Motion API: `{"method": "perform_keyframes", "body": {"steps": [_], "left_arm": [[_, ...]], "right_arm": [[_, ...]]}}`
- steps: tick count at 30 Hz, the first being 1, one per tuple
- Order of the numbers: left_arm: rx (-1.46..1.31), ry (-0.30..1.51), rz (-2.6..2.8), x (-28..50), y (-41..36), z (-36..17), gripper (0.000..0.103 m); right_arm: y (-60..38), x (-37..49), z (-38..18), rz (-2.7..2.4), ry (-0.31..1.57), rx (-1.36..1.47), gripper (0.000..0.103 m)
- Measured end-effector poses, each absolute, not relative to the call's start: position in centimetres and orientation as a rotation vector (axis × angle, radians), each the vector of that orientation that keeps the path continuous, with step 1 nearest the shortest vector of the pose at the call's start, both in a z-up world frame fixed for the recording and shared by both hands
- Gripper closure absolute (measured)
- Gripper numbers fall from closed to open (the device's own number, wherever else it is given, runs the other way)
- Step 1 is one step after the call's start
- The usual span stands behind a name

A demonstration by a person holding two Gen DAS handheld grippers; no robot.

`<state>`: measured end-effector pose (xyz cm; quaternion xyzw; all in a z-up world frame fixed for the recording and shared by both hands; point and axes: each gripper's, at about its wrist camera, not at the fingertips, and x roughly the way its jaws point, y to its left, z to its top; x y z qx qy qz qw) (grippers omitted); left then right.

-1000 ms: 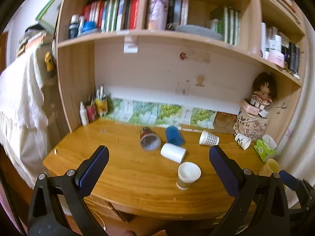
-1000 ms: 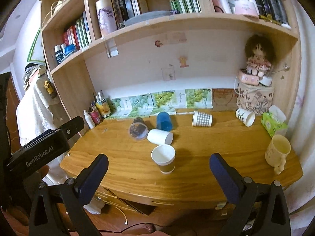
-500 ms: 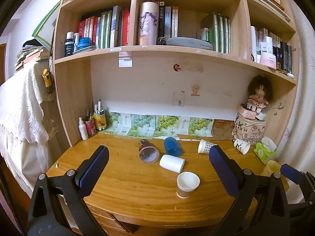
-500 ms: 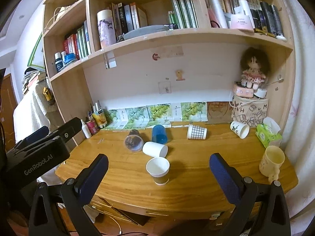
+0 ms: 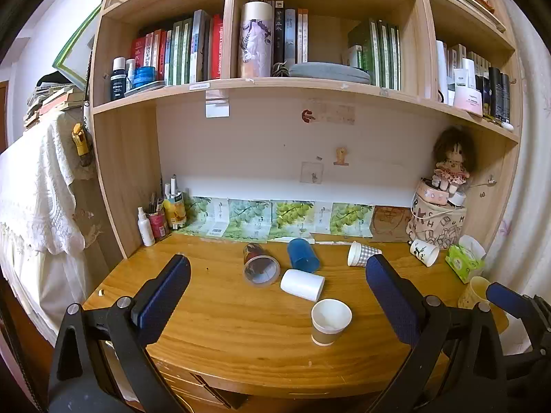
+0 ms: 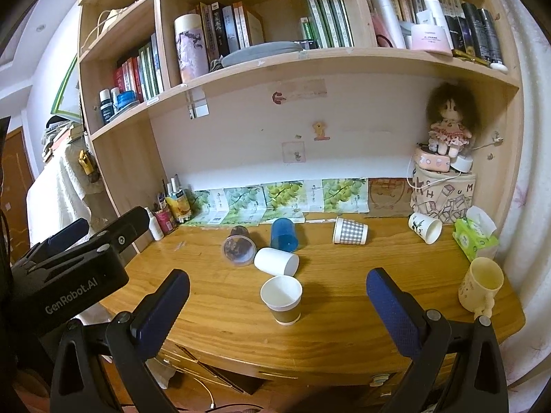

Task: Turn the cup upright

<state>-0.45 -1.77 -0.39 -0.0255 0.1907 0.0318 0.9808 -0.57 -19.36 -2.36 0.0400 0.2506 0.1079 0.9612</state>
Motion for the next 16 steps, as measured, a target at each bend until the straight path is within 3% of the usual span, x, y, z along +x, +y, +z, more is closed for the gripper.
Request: {"method": "perform_keyframes", "body": {"steps": [16], "left_arm": [[-0.044, 0.396, 0.049, -0.14, -2.24, -0.64, 0.001]], "right_arm": [[-19.33, -0.40, -2.69, 0.222, 0.516, 0.084, 0.000]]}}
